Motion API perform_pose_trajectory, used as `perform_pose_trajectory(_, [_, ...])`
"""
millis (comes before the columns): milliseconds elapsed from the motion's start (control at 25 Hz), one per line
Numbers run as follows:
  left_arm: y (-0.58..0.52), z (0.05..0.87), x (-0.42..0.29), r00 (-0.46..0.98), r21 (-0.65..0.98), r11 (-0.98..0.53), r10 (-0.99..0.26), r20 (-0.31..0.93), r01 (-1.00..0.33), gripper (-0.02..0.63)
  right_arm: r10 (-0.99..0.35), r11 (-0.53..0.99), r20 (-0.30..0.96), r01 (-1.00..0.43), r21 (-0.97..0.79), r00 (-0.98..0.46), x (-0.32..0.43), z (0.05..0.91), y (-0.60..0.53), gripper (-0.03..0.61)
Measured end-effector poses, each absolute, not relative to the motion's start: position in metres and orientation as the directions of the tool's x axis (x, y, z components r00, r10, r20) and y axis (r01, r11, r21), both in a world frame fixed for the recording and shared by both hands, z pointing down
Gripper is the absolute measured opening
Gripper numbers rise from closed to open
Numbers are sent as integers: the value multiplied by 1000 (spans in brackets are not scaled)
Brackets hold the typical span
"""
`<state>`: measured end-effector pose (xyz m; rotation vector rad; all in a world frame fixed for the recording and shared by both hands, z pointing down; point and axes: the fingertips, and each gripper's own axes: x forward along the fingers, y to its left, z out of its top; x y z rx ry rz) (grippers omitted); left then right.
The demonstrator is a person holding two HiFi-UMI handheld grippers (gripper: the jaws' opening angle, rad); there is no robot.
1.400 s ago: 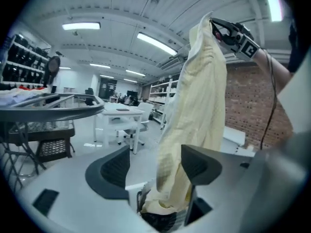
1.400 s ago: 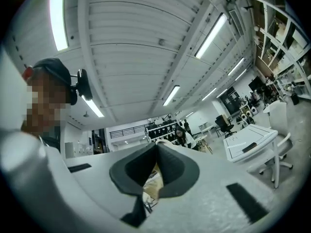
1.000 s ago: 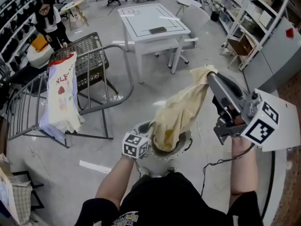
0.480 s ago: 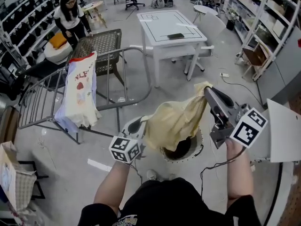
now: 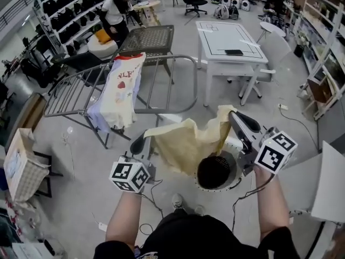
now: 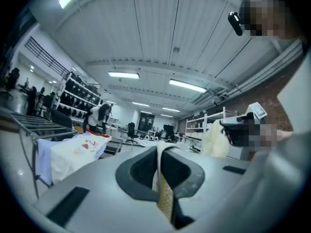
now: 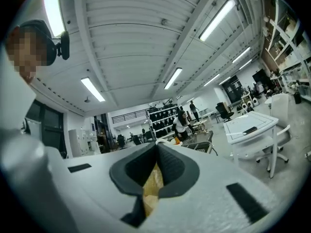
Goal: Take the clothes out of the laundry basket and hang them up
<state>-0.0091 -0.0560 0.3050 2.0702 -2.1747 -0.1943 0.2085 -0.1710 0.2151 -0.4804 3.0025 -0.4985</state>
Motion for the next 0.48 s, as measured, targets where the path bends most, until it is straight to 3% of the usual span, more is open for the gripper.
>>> perform_pose_trajectory(480, [127, 264, -108, -515, 83, 514, -857, 13, -854, 9, 32, 908, -16, 35, -417, -999, 89, 246, -82, 12])
